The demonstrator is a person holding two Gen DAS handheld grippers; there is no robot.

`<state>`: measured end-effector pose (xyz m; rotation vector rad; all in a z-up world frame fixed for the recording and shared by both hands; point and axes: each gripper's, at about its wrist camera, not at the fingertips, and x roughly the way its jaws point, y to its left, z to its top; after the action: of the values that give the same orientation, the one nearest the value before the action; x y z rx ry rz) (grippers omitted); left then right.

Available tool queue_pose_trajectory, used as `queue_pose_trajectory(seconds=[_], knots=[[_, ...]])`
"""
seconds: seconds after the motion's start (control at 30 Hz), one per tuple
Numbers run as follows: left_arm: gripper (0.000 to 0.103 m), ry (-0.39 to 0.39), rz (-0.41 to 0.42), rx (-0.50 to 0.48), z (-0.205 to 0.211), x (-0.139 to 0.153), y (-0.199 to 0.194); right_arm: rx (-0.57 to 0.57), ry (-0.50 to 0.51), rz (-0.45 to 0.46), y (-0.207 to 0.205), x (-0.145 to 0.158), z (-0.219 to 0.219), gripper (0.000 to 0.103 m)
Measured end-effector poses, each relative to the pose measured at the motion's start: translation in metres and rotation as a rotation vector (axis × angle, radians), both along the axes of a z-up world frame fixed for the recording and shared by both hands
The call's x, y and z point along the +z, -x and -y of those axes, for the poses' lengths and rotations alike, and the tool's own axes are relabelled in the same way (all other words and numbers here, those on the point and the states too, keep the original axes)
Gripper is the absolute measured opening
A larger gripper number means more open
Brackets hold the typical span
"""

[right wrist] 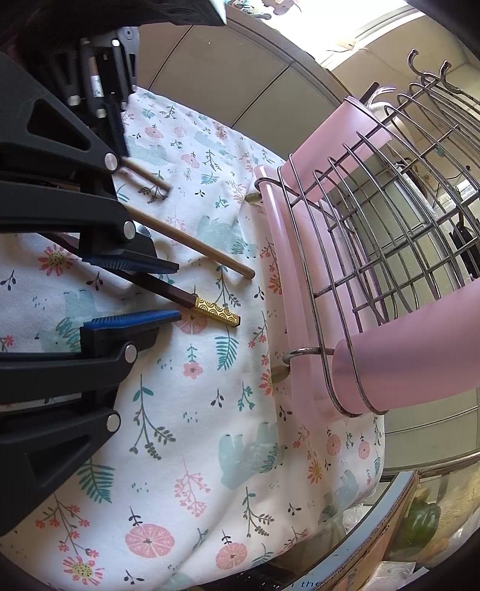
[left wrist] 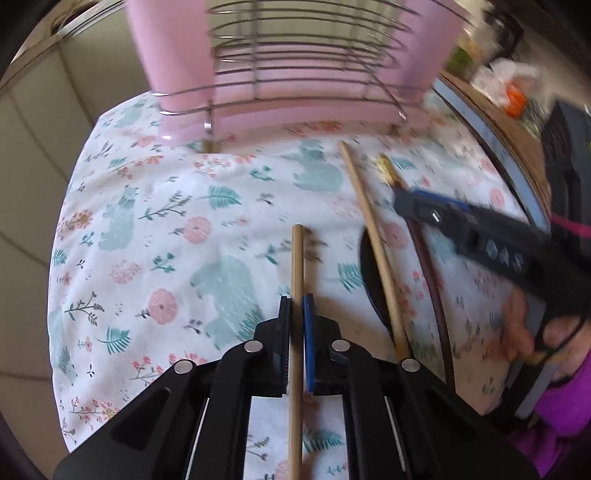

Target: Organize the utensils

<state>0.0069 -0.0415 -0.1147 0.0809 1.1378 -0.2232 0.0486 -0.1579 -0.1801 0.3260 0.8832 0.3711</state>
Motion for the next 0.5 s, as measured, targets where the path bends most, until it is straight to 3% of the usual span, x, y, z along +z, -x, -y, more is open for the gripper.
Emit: queue_pose_trajectory(seconds=[0.27,0.5], knots=[[0.006,0.117,0.013,0.271,-0.034,0.001,-0.043,0.002,0.008,0.002,0.000,0.000,-0.001,0.019],[0.006,0.081,0.014,0.289,-0.029,0.002,-0.049,0.007,0.020,0.000,-0.001,0.000,-0.002,0.020]])
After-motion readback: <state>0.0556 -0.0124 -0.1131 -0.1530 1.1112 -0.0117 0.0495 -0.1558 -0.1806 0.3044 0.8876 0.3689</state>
